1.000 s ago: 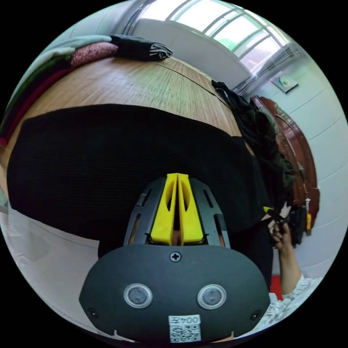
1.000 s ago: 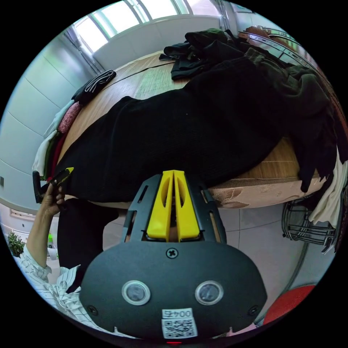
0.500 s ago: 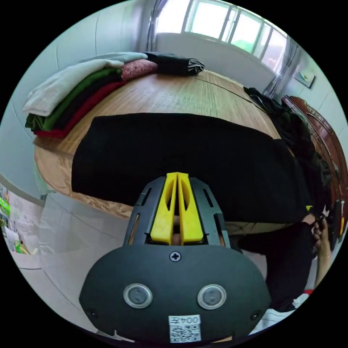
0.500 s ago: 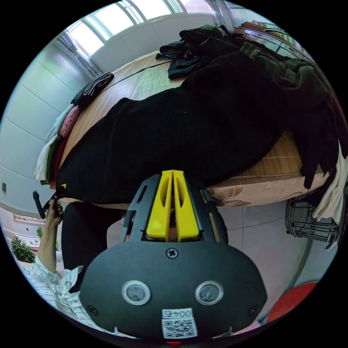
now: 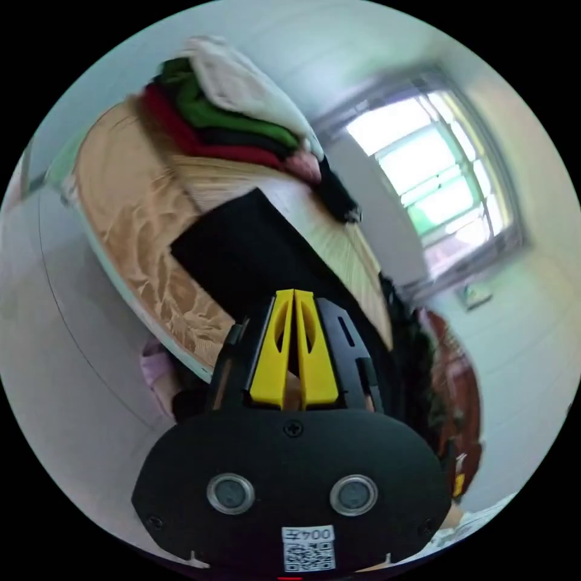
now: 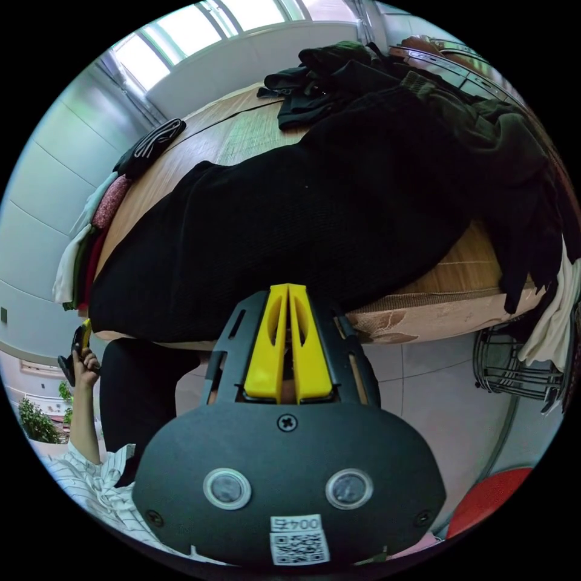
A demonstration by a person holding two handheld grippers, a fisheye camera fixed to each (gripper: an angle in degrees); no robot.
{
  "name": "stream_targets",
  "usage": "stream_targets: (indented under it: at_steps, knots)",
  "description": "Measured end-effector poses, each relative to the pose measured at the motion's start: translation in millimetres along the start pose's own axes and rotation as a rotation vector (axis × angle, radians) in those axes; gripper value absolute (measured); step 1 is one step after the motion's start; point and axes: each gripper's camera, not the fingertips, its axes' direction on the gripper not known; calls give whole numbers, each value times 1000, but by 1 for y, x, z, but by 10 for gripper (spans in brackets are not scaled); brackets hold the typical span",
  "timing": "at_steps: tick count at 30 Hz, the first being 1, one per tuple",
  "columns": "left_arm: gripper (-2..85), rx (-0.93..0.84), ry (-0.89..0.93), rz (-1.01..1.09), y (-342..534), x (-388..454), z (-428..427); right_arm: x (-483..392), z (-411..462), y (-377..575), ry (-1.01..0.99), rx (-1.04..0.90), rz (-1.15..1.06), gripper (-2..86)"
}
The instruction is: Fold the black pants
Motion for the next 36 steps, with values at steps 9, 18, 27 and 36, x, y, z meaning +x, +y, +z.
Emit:
stream_targets:
  at_steps: [9,18,27,36]
  knots:
    - [131,225,562,-537,-9,-166,-26,6,8,3,-2,-3,-1,-7]
    - [145,278,528,-506,-59,-181,-30,5,16,10,23,-3,-5,-7]
    - [142,257,483,-440,-78,-195,-20,9,25,19,29,-4,-7,-7]
    - [71,268,529,-358,-48,-228,-18,19,34,31,17,-4,-3,-7]
